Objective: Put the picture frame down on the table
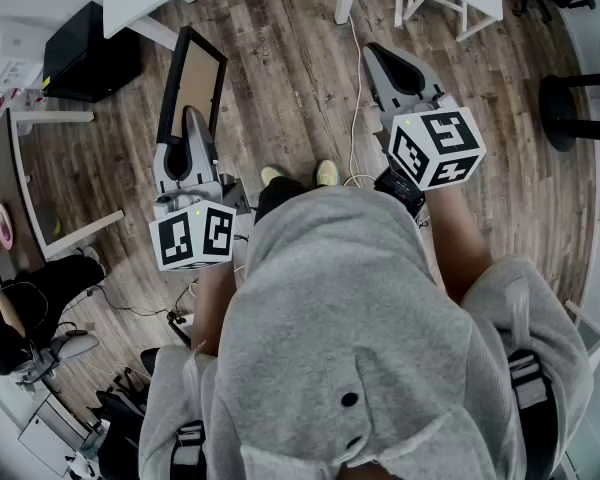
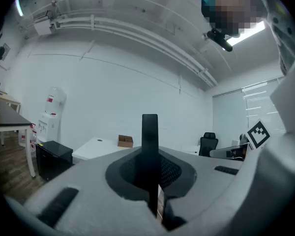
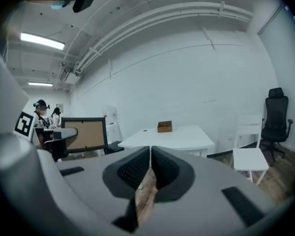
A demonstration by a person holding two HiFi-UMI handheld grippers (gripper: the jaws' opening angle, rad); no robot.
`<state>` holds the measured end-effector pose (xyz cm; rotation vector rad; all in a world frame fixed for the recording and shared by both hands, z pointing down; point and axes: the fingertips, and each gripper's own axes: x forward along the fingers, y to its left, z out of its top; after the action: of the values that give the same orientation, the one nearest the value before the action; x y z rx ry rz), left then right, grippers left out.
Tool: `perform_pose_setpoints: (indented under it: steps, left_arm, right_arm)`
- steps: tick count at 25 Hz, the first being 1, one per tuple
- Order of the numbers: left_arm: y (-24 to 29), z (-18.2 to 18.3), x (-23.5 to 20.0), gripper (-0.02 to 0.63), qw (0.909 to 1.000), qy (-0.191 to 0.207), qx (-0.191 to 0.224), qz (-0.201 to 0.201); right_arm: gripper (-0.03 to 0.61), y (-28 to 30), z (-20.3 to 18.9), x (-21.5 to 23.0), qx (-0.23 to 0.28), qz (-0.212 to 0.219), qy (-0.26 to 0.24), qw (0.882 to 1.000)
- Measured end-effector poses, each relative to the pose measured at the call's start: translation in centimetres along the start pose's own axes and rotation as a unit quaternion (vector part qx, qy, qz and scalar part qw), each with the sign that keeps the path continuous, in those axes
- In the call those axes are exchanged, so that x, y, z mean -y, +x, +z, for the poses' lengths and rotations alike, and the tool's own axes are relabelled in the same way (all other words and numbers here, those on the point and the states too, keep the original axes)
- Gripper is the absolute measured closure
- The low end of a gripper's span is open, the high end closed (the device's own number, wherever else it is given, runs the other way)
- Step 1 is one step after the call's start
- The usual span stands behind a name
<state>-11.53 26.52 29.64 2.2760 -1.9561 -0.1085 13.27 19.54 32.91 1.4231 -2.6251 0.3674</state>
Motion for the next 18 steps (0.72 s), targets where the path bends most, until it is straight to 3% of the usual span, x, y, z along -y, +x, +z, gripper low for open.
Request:
perform_pose_setpoints:
  steps: [18]
  left_arm:
    - [-1.3, 0.1, 2.8, 0.588, 0.9998, 0.014, 0.011, -0.004]
  right_arm:
    - [0.549, -2.3, -0.3, 1.0, 0.019, -0.006, 0.008, 1.000]
